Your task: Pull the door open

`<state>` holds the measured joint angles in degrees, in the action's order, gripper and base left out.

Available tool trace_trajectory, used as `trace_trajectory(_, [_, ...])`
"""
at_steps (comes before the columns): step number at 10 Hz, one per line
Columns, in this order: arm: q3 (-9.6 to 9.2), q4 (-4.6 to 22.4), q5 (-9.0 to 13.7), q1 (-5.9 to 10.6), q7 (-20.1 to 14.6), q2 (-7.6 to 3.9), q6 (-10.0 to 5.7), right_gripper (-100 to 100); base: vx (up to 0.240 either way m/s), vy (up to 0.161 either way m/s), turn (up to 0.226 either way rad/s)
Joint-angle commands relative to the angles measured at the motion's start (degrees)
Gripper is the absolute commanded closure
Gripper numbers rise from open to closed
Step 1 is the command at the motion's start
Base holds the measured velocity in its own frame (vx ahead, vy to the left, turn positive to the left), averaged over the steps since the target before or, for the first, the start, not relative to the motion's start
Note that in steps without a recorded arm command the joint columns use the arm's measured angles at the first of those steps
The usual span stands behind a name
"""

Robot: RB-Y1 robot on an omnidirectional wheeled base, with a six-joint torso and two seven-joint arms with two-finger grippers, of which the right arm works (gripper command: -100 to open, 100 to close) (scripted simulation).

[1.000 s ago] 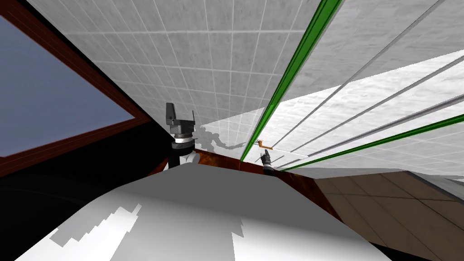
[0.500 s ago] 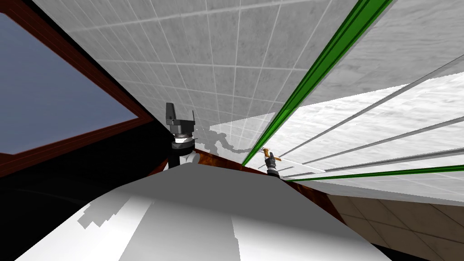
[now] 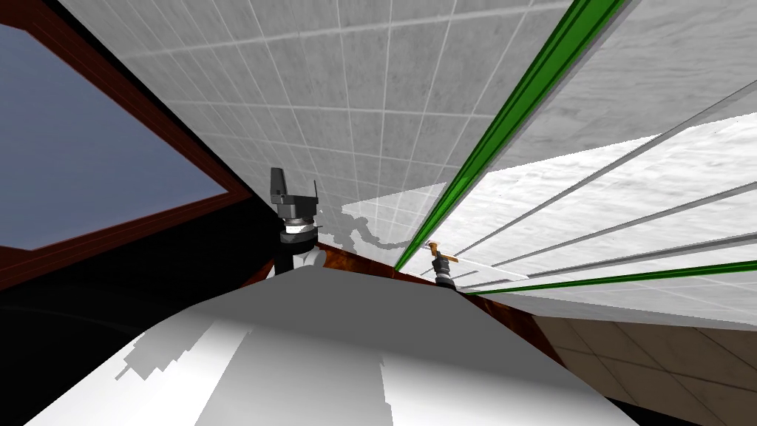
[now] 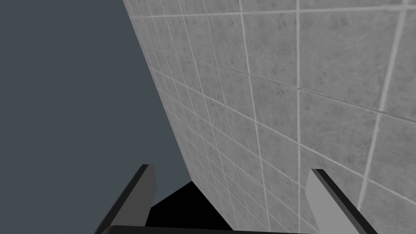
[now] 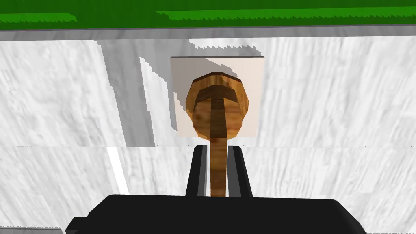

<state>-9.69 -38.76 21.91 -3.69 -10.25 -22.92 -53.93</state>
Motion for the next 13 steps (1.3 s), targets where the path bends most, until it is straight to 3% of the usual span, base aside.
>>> trace_trajectory(1, [0.03, -0.06, 0.01, 0.03, -0.01, -0.03, -0.12, 100, 0.000, 0.000, 0.000])
trace_trajectory(9, [-5.64, -0.11, -0.68, -4.68, -5.28, -5.59, -6.64, 100, -0.193, -0.056, 0.141])
trace_trajectory(10, [-6.11, -0.12, -0.73, -5.07, -5.71, -6.06, -7.19, 100, -0.203, -0.039, 0.087])
trace_trajectory(11, [-5.97, -0.43, -0.79, -4.91, -5.34, -5.61, -6.56, 100, -0.086, -0.015, 0.019])
trace_trajectory(12, [-7.00, 0.22, -0.58, -6.11, -6.03, -6.27, -8.58, 100, -0.156, -0.049, 0.196])
trace_trajectory(13, [-7.22, 0.36, -0.51, -6.37, -6.18, -6.45, -9.09, 100, -0.197, -0.077, 0.199])
